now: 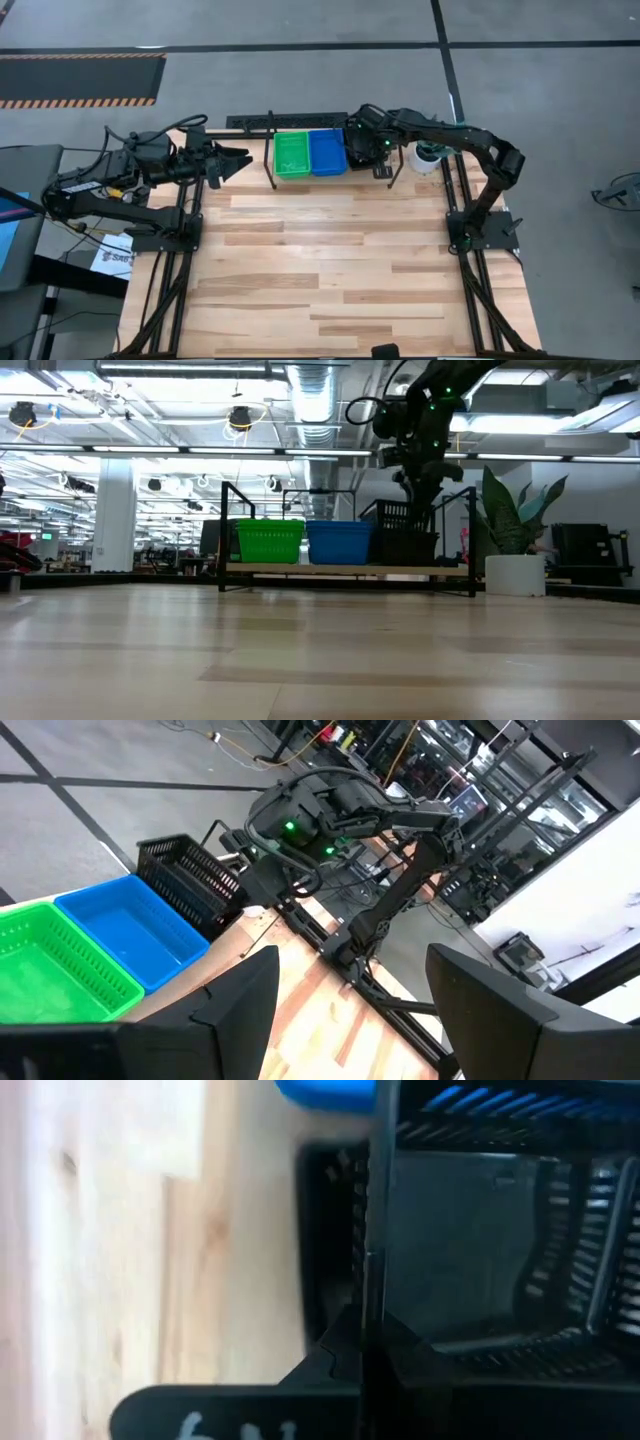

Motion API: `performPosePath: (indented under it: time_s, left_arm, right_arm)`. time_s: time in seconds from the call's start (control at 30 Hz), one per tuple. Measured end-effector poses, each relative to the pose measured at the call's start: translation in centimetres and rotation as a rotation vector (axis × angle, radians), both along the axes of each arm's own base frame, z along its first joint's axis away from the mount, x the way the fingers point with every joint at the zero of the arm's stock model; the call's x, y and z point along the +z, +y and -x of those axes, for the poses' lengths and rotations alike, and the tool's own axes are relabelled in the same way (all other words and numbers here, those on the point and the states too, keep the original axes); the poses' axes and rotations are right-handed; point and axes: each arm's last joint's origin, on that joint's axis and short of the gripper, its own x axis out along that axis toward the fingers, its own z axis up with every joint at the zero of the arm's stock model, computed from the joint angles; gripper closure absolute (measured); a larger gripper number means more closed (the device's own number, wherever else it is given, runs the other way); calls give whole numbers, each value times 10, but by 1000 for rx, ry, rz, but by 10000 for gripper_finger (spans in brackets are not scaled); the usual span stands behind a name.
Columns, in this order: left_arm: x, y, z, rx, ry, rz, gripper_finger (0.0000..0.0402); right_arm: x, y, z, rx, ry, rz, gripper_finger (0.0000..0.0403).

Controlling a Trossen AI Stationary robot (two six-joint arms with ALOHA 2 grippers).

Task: Stack baskets on shelf by color
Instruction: Stack the black bin on the other black bins on the shelf, then return to Home Position

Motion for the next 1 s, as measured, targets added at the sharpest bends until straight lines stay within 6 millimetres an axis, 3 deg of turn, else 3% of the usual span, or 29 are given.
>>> performPosePath:
  time_s: [0.17, 0.7, 1.0]
  left_arm:
    - [0, 0, 0, 0, 1, 0, 162]
    - [-1, 0, 0, 0, 9, 1, 162]
    - [-1, 0, 0, 0, 8, 1, 162]
  right_arm:
    - [0, 1, -2, 15, -24, -16, 390]
    - [0, -5, 3, 0, -14, -22, 333]
    - [0, -3, 4, -58, -14, -51, 236]
